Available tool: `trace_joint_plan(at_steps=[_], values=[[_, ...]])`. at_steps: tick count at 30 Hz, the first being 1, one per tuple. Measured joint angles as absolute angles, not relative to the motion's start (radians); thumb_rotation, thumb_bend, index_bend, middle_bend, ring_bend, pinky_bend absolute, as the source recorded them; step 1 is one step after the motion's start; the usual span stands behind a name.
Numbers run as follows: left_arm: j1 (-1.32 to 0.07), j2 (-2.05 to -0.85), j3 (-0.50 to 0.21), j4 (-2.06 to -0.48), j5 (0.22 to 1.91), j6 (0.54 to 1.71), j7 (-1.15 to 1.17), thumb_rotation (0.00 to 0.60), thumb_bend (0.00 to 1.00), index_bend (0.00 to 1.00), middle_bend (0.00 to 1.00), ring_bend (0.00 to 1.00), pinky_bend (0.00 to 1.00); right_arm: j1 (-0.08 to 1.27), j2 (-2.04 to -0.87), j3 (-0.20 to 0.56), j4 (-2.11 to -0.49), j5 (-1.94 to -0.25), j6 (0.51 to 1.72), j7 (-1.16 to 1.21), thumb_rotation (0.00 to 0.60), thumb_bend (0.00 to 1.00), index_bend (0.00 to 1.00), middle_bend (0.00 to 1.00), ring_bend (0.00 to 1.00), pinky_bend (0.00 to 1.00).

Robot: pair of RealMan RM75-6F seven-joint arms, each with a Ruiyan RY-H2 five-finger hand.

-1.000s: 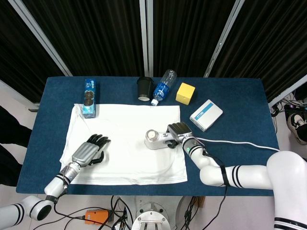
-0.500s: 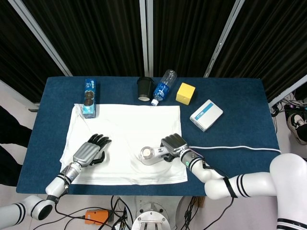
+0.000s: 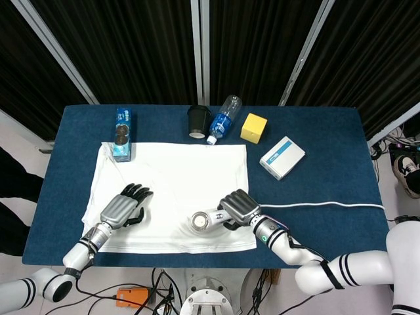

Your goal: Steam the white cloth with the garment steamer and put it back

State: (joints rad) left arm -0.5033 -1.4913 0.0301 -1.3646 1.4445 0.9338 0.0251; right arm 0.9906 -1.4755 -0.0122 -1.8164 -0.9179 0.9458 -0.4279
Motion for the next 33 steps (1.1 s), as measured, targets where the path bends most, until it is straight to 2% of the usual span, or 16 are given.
trace_joint_plan(at_steps=[11,19,26,33], values=[[-0.507,-1.494,0.034,-1.363,1.441,0.934,0.026,0.080,0.60,0.09,0.07,0.00,0.00,0.960,-1.597,0.043,-1.617,-0.887,0.908,-0.386,0.600,0.48,0.96,0.87,0.90,0.56],[-0.506,-1.492,0.036,-1.362,1.438,0.938,0.021,0.081,0.60,0.09,0.07,0.00,0.00,0.967,-1.624,0.102,-1.508,-0.798,0.884,-0.394,0.600,0.48,0.96,0.87,0.90,0.56],[-0.504,-1.491,0.040,-1.358,1.436,0.940,0.018,0.082,0.60,0.09,0.07,0.00,0.00,0.974,-1.628,0.183,-1.395,-0.688,0.851,-0.369,0.600,0.48,0.96,0.87,0.90,0.56],[-0.504,-1.490,0.041,-1.359,1.439,0.945,0.017,0.080,0.60,0.09,0.07,0.00,0.00,0.953,-1.581,0.206,-1.440,-0.723,0.834,-0.318,0.600,0.48,0.96,0.87,0.90,0.56]])
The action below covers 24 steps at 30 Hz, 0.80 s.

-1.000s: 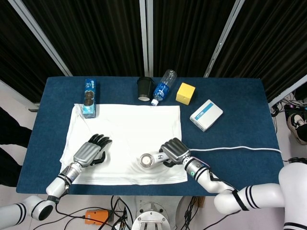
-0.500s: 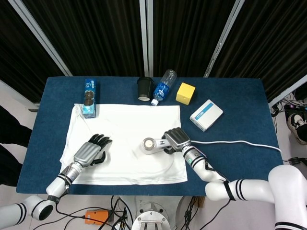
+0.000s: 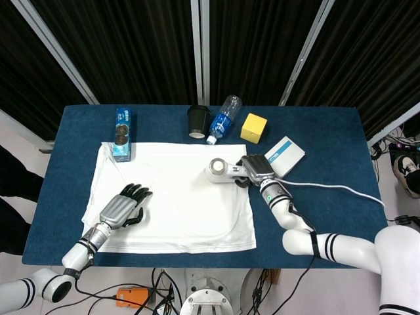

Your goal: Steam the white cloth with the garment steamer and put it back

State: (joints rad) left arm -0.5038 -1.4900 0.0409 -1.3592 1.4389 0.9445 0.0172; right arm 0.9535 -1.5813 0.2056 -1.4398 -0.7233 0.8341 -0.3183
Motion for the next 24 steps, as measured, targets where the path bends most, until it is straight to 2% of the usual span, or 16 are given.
trace_joint_plan(at_steps=[6,11,17,24], values=[[-0.506,-1.492,0.040,-1.360,1.439,0.945,0.019,0.081,0.60,0.09,0.07,0.00,0.00,0.923,-1.548,0.180,-1.558,-0.849,0.827,-0.279,0.600,0.48,0.96,0.87,0.90,0.56],[-0.507,-1.488,0.042,-1.363,1.440,0.944,0.023,0.081,0.60,0.09,0.07,0.00,0.00,0.906,-1.544,0.131,-1.607,-0.931,0.814,-0.272,0.600,0.48,0.96,0.87,0.90,0.56],[-0.506,-1.487,0.044,-1.365,1.440,0.945,0.022,0.081,0.60,0.09,0.07,0.00,0.00,0.916,-1.575,0.126,-1.562,-0.902,0.814,-0.311,0.600,0.48,0.96,0.87,0.90,0.56],[-0.505,-1.485,0.045,-1.365,1.441,0.950,0.019,0.081,0.60,0.09,0.07,0.00,0.00,0.934,-1.602,0.163,-1.452,-0.791,0.816,-0.333,0.600,0.48,0.96,0.87,0.90,0.56]])
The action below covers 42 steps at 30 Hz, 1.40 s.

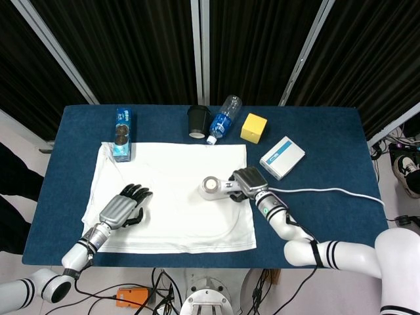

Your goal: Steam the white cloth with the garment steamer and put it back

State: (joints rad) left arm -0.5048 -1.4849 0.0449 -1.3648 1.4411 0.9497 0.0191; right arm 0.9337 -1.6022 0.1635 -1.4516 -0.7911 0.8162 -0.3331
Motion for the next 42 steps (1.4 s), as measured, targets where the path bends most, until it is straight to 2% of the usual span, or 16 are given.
trace_joint_plan(at_steps=[8,11,16,24,30,34,37,42], values=[[-0.503,-1.486,0.046,-1.361,1.442,0.953,0.014,0.080,0.60,0.09,0.07,0.00,0.00,0.968,-1.628,0.221,-1.286,-0.630,0.768,-0.341,0.600,0.48,0.96,0.87,0.90,0.56],[-0.504,-1.486,0.045,-1.361,1.443,0.954,0.013,0.081,0.60,0.09,0.07,0.00,0.00,0.966,-1.622,0.239,-1.279,-0.625,0.760,-0.317,0.600,0.48,0.96,0.87,0.90,0.56],[-0.505,-1.481,0.041,-1.363,1.447,0.962,0.011,0.079,0.60,0.09,0.07,0.00,0.00,0.928,-1.565,0.256,-1.363,-0.712,0.771,-0.241,0.600,0.48,0.96,0.87,0.90,0.56],[-0.494,-1.452,0.026,-1.379,1.455,1.012,-0.013,0.083,0.60,0.09,0.07,0.00,0.00,0.772,-1.347,0.227,-1.609,-0.980,0.841,-0.089,0.600,0.48,0.95,0.87,0.89,0.56],[-0.470,-1.411,0.017,-1.400,1.456,1.064,-0.039,0.080,0.60,0.09,0.07,0.00,0.00,0.629,-1.196,0.106,-1.684,-1.141,0.883,0.017,0.600,0.48,0.89,0.87,0.83,0.50],[-0.451,-1.389,0.013,-1.416,1.453,1.095,-0.046,0.080,0.59,0.09,0.07,0.00,0.00,0.581,-1.162,0.049,-1.677,-1.201,0.879,0.081,0.600,0.48,0.84,0.87,0.78,0.45],[-0.437,-1.376,0.008,-1.428,1.447,1.117,-0.049,0.086,0.59,0.09,0.07,0.00,0.00,0.565,-1.154,0.027,-1.642,-1.229,0.865,0.111,0.600,0.45,0.79,0.81,0.69,0.39],[-0.415,-1.355,-0.004,-1.449,1.436,1.153,-0.053,0.081,0.59,0.09,0.07,0.00,0.00,0.559,-1.192,0.023,-1.564,-1.253,0.853,0.124,0.600,0.31,0.63,0.65,0.50,0.30]])
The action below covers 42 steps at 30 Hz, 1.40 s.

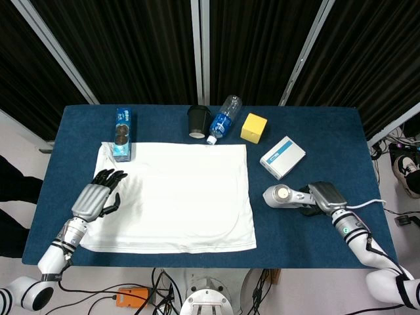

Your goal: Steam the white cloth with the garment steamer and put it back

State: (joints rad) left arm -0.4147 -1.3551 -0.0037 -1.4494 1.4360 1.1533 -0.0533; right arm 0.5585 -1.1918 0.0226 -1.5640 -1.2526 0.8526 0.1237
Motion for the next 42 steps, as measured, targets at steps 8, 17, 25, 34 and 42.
trace_joint_plan(at_steps=[8,17,25,34,42], values=[[-0.389,-1.330,-0.007,-1.464,1.429,1.180,-0.057,0.079,0.58,0.09,0.07,0.00,0.00,0.556,-1.251,0.029,-1.521,-1.270,0.855,0.106,0.600,0.15,0.24,0.35,0.22,0.16],[-0.361,-1.306,-0.008,-1.463,1.424,1.201,-0.088,0.078,0.58,0.09,0.07,0.00,0.00,0.533,-1.209,0.039,-1.554,-1.257,0.868,0.135,0.600,0.12,0.00,0.15,0.09,0.11],[-0.330,-1.267,-0.012,-1.468,1.419,1.236,-0.111,0.080,0.58,0.09,0.07,0.00,0.00,0.521,-1.156,0.067,-1.571,-1.268,0.871,0.238,0.600,0.12,0.00,0.12,0.07,0.09],[-0.243,-1.180,-0.019,-1.475,1.388,1.333,-0.133,0.129,0.48,0.09,0.07,0.00,0.00,0.433,-1.078,0.072,-1.595,-1.399,1.106,0.263,0.600,0.12,0.00,0.12,0.05,0.12],[-0.127,-1.135,-0.005,-1.491,1.376,1.456,-0.165,0.187,0.45,0.09,0.07,0.00,0.00,0.228,-1.045,0.059,-1.624,-1.465,1.465,0.174,0.600,0.12,0.00,0.11,0.00,0.05]])
